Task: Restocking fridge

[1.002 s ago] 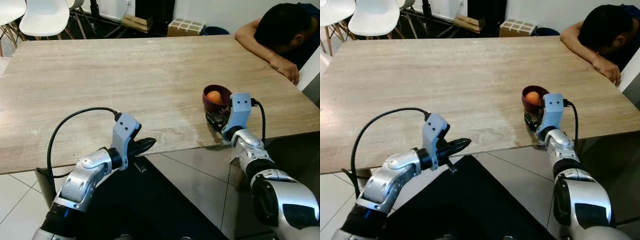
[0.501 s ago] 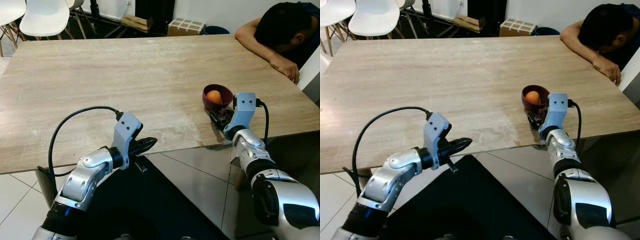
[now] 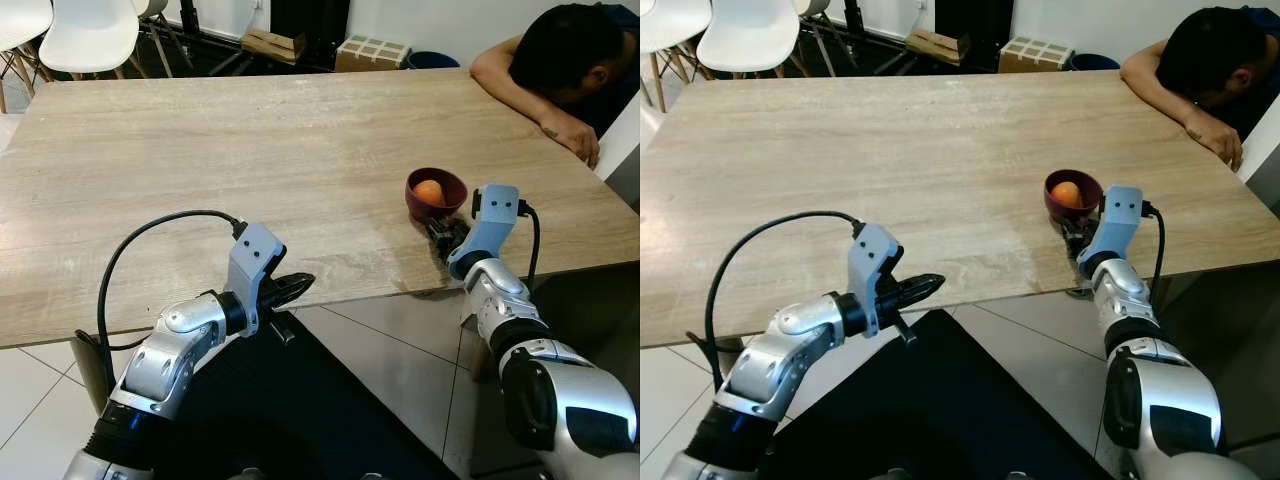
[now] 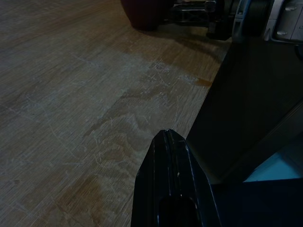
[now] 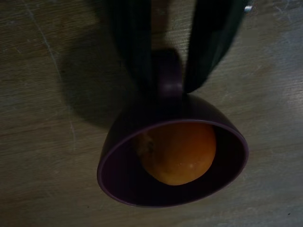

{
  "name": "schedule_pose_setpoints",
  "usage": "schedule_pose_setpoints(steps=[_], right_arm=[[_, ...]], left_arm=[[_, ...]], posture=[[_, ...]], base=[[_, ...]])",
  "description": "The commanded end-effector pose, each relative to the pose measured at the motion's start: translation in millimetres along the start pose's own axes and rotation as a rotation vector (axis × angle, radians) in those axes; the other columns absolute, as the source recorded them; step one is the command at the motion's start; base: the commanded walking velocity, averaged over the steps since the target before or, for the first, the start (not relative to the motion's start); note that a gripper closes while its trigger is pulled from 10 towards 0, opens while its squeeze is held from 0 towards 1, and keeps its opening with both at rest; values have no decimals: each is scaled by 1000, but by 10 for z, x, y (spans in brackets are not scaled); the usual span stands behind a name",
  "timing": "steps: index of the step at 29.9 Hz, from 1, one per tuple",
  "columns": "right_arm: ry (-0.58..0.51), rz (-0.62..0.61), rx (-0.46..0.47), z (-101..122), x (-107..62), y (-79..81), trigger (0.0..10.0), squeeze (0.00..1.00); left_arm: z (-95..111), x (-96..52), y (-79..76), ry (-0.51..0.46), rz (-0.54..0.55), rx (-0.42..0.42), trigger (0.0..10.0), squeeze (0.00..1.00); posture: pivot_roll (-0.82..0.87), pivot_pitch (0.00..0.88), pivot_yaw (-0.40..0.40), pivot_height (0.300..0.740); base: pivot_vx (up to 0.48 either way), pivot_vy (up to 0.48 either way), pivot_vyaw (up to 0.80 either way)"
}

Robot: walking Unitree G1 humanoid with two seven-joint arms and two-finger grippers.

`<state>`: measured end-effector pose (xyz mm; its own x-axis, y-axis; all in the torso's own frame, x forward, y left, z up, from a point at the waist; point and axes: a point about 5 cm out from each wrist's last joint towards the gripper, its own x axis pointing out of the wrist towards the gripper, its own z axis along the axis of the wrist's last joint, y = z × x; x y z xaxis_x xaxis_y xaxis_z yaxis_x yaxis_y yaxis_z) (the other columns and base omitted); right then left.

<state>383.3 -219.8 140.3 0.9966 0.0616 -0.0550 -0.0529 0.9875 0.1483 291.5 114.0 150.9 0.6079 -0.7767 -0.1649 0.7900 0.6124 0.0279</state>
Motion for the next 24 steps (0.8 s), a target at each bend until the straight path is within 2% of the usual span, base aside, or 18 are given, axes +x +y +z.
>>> schedule_pose_setpoints(steps=[1,16,19,20,21,23,24], right_arm=[[6,-4,18,-58,-24,-10,0,0],[-6,13,-9,-65,-34,-2,0,0],[-29,55,-49,-13,-27,18,0,0],[-60,102,-64,50,-19,39,0,0],[-94,160,-54,122,-13,58,0,0],[-94,160,-54,122,-13,58,0,0],[-127,241,-10,197,-14,74,0,0]], left_arm=[[-27,0,-18,21,-13,7,10000,0],[-54,34,-34,22,-8,10,10000,0],[-72,47,-44,19,1,10,10000,0],[-86,43,-45,17,10,9,10000,0],[-102,27,-43,14,22,8,10000,0],[-102,27,-43,14,22,8,10000,0],[-117,1,-44,10,30,5,10000,0]], posture=[[23,130,-29,731],[7,118,-36,731],[1,113,-41,731],[-4,113,-41,731],[-12,111,-39,731],[-12,111,-39,731],[-18,111,-37,731]], base=[[0,0,0],[0,0,0],[0,0,0],[0,0,0],[0,0,0],[0,0,0],[0,0,0]])
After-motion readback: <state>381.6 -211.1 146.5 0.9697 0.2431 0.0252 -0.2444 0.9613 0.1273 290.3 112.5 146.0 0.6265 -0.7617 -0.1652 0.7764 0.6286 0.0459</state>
